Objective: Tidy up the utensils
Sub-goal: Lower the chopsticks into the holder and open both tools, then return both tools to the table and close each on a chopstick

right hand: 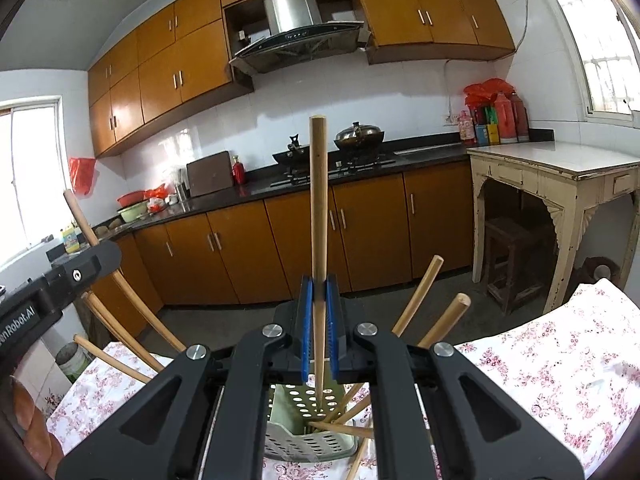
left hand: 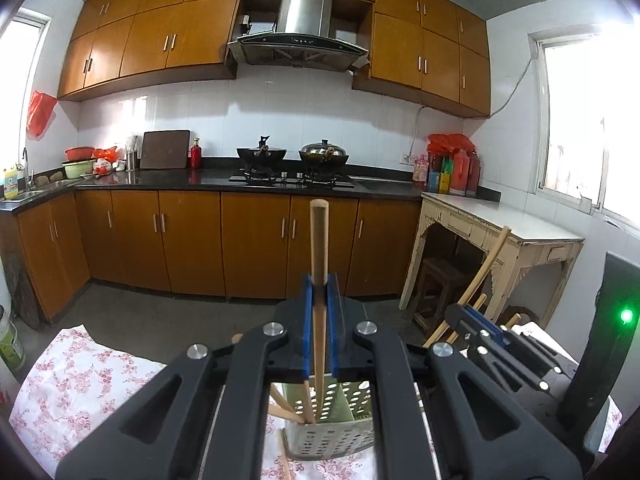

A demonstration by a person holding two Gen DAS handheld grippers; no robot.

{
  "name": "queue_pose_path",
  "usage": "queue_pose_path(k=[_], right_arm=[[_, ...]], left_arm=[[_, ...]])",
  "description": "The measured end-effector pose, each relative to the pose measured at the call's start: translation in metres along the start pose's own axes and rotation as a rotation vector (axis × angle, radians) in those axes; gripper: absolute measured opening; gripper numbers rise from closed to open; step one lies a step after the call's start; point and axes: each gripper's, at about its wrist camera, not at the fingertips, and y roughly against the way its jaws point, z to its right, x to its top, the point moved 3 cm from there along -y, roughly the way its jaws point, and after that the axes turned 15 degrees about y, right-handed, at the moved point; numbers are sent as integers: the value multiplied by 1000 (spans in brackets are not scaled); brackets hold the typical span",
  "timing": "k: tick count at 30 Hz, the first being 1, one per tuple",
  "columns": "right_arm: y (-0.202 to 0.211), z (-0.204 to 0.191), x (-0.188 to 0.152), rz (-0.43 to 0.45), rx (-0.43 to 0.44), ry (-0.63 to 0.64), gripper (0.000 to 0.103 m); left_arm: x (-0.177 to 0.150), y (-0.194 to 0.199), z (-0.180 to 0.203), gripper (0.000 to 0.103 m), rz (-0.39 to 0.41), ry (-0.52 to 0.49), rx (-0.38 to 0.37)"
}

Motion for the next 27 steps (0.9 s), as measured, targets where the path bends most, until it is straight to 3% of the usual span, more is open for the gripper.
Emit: queue_pose_path(k=[8,11,13,14,15,27], right_arm=[[-10,-3,-8,-71,32,0,8],[-6,-2,-8,-76,39,0,10],[-3,-1,-7,-78,33,-4,24],[-1,0,-6,-75,26,-6,38],[2,0,-6,-67,16,-3,43],[35,10,-5,-32,-20,-4,43]], left_arm=[[-5,-7,3,8,-34,-20,11],[-5,-5,0,14,-44,-10,16],[-4,-4,-3,21,-46,1,23],[-3,-2,-5,24,-47,9,25],[-2,-1,-6,24,-47,14,25],[6,34,-16,31,-12,25,35]])
